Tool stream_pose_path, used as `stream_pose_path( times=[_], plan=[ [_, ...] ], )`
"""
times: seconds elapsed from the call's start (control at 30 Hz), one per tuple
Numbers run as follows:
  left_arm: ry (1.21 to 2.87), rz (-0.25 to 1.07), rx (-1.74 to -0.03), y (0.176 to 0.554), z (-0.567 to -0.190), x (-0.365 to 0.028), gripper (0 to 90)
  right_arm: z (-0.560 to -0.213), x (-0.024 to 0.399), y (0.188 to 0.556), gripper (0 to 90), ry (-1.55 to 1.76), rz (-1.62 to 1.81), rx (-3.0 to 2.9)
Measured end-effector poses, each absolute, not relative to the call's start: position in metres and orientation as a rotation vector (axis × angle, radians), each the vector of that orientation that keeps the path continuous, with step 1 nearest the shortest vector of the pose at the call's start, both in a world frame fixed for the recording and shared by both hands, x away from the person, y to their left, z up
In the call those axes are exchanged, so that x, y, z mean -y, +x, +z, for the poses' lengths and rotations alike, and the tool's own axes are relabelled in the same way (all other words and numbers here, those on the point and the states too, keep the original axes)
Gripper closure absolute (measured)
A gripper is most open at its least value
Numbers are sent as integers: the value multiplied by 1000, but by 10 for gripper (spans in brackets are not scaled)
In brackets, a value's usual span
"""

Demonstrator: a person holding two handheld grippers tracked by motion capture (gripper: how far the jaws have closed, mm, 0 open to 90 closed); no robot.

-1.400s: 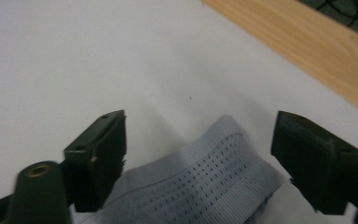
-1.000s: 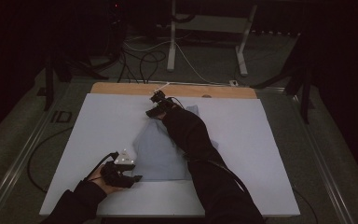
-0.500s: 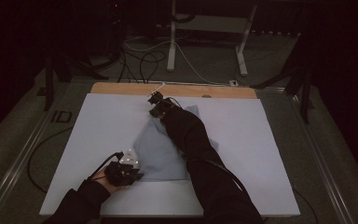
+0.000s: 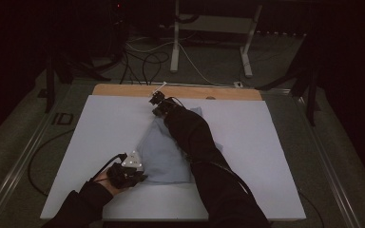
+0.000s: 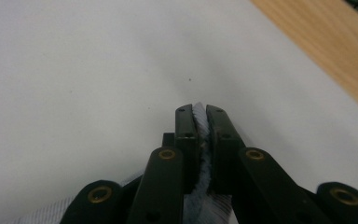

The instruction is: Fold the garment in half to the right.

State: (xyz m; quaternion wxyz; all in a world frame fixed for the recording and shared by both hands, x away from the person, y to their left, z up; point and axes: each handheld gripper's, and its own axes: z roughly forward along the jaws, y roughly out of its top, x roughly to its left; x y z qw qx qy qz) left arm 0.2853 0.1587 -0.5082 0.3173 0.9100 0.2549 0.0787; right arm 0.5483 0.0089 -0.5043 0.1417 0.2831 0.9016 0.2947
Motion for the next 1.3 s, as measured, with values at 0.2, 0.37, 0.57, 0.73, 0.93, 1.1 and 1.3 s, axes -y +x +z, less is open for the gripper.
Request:
stream_pose_path(
  times=[0.2,0.37,0.57,0.73,0.93,1.1,1.3],
  plan=[
    [2391,194,-640,287,-501,-157,842,-491,-1,546,851,799,891,-2590],
    [2400,202,-570,287,-493,-154,841,-480,6,544,850,794,922,-2586],
    [2424,213,-520,289,-483,-148,841,-471,12,541,850,784,943,-2579],
    [2432,217,-472,290,-472,-144,841,-463,17,538,850,771,970,-2574],
    [2448,220,-422,292,-463,-137,841,-457,28,536,850,778,994,-2564],
    [2455,225,-381,293,-456,-128,841,-451,38,535,850,788,1009,-2546],
    [2457,218,-335,296,-449,-118,841,-443,49,533,849,791,1034,-2522]
  ],
)
